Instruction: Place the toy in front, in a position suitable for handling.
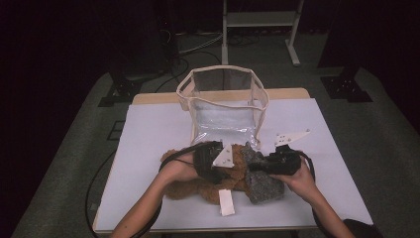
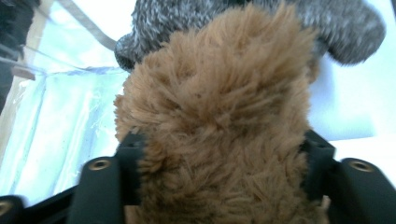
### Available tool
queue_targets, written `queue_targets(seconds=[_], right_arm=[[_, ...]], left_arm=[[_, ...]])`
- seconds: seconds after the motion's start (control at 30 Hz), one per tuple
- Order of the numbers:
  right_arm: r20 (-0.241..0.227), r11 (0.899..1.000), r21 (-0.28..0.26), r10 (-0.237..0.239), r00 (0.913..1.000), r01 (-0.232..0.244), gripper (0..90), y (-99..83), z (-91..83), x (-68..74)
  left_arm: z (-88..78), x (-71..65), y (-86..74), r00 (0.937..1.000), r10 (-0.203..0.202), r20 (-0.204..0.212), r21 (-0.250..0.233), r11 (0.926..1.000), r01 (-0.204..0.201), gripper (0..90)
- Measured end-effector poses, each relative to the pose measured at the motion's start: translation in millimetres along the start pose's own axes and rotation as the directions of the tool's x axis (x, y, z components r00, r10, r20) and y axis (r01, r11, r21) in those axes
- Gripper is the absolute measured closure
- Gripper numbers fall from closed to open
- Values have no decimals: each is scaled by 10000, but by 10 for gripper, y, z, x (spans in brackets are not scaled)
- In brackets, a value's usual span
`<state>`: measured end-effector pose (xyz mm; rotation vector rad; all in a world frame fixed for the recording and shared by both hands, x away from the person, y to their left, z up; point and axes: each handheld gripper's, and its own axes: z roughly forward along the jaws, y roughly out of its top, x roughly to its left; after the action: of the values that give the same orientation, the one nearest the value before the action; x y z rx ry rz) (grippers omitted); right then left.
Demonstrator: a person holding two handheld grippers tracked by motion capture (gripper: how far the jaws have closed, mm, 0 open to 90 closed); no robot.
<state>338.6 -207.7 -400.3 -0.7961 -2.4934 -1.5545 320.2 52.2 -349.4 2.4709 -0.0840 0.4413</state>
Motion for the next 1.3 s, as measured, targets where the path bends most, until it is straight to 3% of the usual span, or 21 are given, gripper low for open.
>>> queue_targets(seconds=[0.07,0.3,0.43,0.53,0.7,0.77,0.93,1.07,1.13,1.3], right_arm=[[44,10000,6,-69,10000,69,768,52,26,7],[-14,9996,-298,-31,10000,31,767,83,-9,54],[209,10000,-37,-45,9998,46,768,-12,-94,62],[386,9997,161,189,9991,-195,768,-120,-162,26],[522,9981,-592,228,9984,-197,768,-72,-329,20],[513,9977,-664,167,9985,-133,768,-37,-344,32],[394,9998,-161,147,9991,-140,768,-115,-325,15],[772,9972,667,271,9966,-323,767,-283,-344,-21],[928,9980,387,457,9946,-494,767,-276,-420,-55],[1086,9984,-474,346,9935,-296,767,-52,-513,-91]], left_arm=[[-78,32,-50,9993,-370,86,-485,9981,373,414],[-209,58,-54,9973,-707,199,-1289,9890,727,423],[-226,62,-20,9968,-732,311,-1636,9835,774,423],[-220,50,27,9973,-602,413,-1713,9830,664,423],[-193,50,127,9967,-479,651,-1979,9784,599,423],[-192,61,156,9964,-525,670,-2131,9748,657,423],[-159,88,132,9962,-543,680,-1940,9787,666,422],[-123,80,114,9947,-572,854,-1979,9775,732,421],[-116,69,145,9949,-502,877,-1984,9778,668,420],[-84,56,208,9934,-386,1079,-2161,9745,613,419]])
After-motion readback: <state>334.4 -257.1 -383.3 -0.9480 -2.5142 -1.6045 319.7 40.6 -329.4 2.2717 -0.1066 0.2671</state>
